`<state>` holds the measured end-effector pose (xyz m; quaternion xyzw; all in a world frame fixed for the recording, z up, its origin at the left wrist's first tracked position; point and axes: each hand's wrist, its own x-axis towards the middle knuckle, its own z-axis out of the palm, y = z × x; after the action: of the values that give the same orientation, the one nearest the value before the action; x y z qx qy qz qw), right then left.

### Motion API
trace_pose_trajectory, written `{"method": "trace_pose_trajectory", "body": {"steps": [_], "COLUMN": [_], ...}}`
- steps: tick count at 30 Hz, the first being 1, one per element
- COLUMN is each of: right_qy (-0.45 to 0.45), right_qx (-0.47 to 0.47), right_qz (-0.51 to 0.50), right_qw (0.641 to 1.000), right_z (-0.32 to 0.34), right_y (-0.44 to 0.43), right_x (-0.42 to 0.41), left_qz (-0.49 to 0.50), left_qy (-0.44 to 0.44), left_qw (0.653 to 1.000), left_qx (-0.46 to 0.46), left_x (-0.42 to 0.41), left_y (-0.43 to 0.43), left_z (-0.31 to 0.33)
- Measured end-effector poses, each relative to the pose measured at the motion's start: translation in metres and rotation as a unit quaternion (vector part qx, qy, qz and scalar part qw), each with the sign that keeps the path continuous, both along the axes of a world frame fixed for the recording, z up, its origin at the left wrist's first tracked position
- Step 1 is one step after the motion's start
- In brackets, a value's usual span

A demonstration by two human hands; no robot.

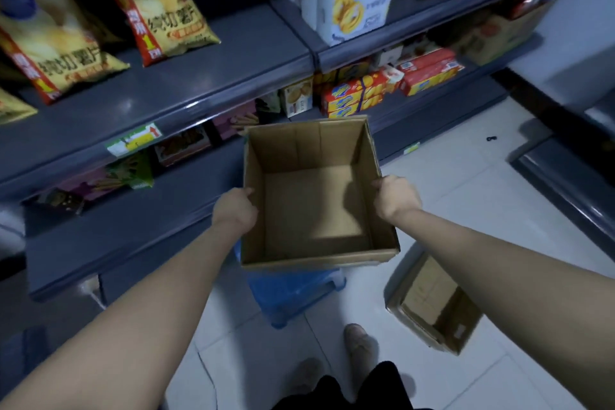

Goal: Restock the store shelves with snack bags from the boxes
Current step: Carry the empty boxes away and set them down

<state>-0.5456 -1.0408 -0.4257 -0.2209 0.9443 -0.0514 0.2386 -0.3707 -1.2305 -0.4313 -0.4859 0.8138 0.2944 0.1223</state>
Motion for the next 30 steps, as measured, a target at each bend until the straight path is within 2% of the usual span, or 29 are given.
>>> {"method": "trace_pose_trajectory", "body": {"steps": [8, 14, 18, 24, 30], "right_qy": [0.058, 0.089, 0.097, 0.134, 0.126], "right_qx": [-0.054, -0.095, -0.095, -0.072, -0.036], "right_qz": [-0.166, -0.328, -0.409, -0.536, -0.642], "right_qw": [0.983, 0.936, 0.902, 0.831, 0.755], "right_z": [0.07, 0.105, 0.122, 0.139, 0.144], "right_y": [0.113, 0.233, 0.323, 0.462, 0.604], "right_x": [0.004, 0.033, 0.059, 0.116, 0.203], "left_qz": [-0.184, -0.297, -0.392, -0.503, -0.649], "left_qy": [0.045, 0.085, 0.099, 0.113, 0.102], "left_qw": [0.981, 0.949, 0.912, 0.854, 0.752], "left_qx": [-0.047, -0.065, -0.071, -0.064, -0.064], "left_x": [-0.067, -0.119, -0.144, -0.157, -0.136], "left_y": [0.058, 0.159, 0.249, 0.41, 0.588], "left_z": [0.076, 0.123, 0.146, 0.166, 0.172]}}
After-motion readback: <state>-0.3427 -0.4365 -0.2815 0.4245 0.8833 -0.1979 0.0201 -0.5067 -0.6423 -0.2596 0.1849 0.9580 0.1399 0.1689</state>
